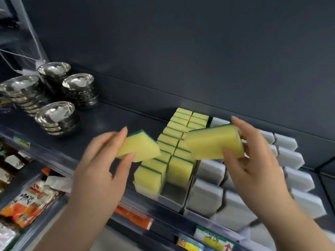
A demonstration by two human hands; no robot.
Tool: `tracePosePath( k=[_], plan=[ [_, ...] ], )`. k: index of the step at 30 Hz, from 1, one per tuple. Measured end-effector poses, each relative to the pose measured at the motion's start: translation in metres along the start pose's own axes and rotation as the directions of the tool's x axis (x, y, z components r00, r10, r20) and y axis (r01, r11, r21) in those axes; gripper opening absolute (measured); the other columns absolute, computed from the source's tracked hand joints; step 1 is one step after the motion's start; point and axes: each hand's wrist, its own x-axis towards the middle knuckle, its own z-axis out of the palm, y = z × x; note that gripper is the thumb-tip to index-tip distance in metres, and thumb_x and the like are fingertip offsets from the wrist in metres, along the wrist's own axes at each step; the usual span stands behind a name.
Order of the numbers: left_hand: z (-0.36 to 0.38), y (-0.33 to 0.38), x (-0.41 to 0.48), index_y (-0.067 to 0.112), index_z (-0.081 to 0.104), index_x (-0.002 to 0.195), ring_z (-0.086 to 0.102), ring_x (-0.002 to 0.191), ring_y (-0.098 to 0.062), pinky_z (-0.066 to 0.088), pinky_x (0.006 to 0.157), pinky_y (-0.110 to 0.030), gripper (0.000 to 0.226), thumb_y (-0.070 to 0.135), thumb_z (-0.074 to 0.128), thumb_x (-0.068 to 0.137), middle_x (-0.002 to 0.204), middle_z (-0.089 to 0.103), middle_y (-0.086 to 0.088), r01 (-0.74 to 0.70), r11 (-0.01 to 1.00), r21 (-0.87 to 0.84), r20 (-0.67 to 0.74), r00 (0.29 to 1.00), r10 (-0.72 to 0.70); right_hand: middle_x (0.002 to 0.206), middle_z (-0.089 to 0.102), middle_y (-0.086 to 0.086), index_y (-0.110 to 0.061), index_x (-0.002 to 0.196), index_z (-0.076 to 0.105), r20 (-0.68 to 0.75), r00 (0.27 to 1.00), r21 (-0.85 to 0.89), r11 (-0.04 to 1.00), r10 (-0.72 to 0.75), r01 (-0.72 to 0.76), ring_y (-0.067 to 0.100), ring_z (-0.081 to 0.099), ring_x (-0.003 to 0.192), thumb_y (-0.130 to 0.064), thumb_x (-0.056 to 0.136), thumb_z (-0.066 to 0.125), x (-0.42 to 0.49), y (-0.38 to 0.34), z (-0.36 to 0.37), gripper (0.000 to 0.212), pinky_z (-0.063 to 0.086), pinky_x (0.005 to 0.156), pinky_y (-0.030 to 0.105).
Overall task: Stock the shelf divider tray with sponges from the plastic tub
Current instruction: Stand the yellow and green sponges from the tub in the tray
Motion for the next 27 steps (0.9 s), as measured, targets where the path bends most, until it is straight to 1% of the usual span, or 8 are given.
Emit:
tracePosePath(
  k=[4,7,12,15,17,19,22,27],
  plan=[
    [0.010,-0.019,0.032,0.008,0.056,0.126,0.041,0.101,0.002,0.025,0.091,0.001,0.047,0.017,0.059,0.080,0.114,0.047,0.006,-0.114,0.990,-0.086,0.046,0.992,0.119,0.115,0.041,-0.029,-0.063,0.120,0.030,-0.034,0.998,-0.056,0.997,0.058,-0.060,-0.001,0.048,0.099,-0.030,0.082,0.048,-0.007,-0.015,0.015,0.054,0.045,0.081,0.028],
    [0.022,-0.032,0.047,0.006,0.058,0.123,0.047,0.100,-0.007,0.027,0.095,-0.005,0.045,0.017,0.058,0.080,0.112,0.055,-0.005,-0.157,0.979,-0.132,0.084,0.982,0.169,0.115,0.040,-0.030,-0.058,0.121,0.031,-0.107,0.992,-0.136,0.987,0.067,-0.081,-0.013,0.039,0.106,-0.016,0.085,0.052,-0.013,-0.024,0.027,0.059,0.038,0.081,0.019],
    [0.037,-0.047,0.045,0.004,0.059,0.122,0.050,0.097,-0.014,0.032,0.092,-0.015,0.043,0.020,0.057,0.082,0.109,0.058,-0.009,-0.220,0.953,-0.210,0.161,0.953,0.255,0.114,0.040,-0.034,-0.059,0.122,0.030,-0.187,0.975,-0.187,0.969,0.123,-0.159,0.001,0.045,0.092,-0.010,0.087,0.052,-0.032,-0.038,0.044,0.064,0.043,0.070,0.014],
    [0.041,-0.051,0.042,0.002,0.058,0.122,0.047,0.094,-0.007,0.027,0.092,-0.007,0.045,0.020,0.057,0.081,0.109,0.058,-0.010,-0.222,0.938,-0.267,0.242,0.926,0.289,0.114,0.040,-0.037,-0.059,0.121,0.031,-0.223,0.966,-0.178,0.969,0.132,-0.173,-0.005,0.045,0.104,-0.009,0.087,0.053,-0.040,-0.045,0.051,0.064,0.043,0.077,0.022],
    [0.041,-0.050,0.043,0.002,0.057,0.124,0.042,0.093,0.000,0.023,0.091,0.001,0.046,0.019,0.056,0.081,0.110,0.058,-0.011,-0.217,0.928,-0.304,0.270,0.914,0.302,0.115,0.039,-0.037,-0.058,0.120,0.032,-0.228,0.964,-0.160,0.971,0.139,-0.178,-0.010,0.041,0.109,-0.010,0.088,0.053,-0.043,-0.050,0.055,0.062,0.040,0.082,0.020],
    [0.040,-0.051,0.046,0.002,0.057,0.123,0.042,0.095,0.001,0.026,0.090,0.002,0.044,0.017,0.058,0.082,0.110,0.057,-0.011,-0.216,0.919,-0.330,0.242,0.921,0.304,0.117,0.042,-0.035,-0.056,0.121,0.034,-0.239,0.959,-0.142,0.972,0.151,-0.189,-0.008,0.043,0.109,-0.013,0.087,0.053,-0.045,-0.053,0.057,0.058,0.040,0.085,0.021],
    [0.034,-0.054,0.052,0.002,0.057,0.123,0.048,0.096,-0.010,0.032,0.089,-0.009,0.041,0.016,0.062,0.084,0.109,0.056,-0.012,-0.251,0.913,-0.321,0.158,0.937,0.313,0.117,0.050,-0.026,-0.054,0.121,0.034,-0.236,0.949,-0.125,0.962,0.210,-0.244,0.006,0.050,0.111,-0.018,0.086,0.054,-0.045,-0.056,0.057,0.053,0.044,0.090,0.031],
    [0.024,-0.067,0.062,0.001,0.057,0.124,0.048,0.098,-0.016,0.035,0.086,-0.015,0.045,0.017,0.057,0.082,0.110,0.057,-0.015,-0.268,0.925,-0.271,0.102,0.947,0.304,0.108,0.046,-0.030,-0.047,0.119,0.038,-0.129,0.968,-0.211,0.948,0.214,-0.238,-0.008,0.046,0.103,-0.012,0.084,0.058,-0.038,-0.053,0.057,0.053,0.035,0.079,0.002]
  ],
)
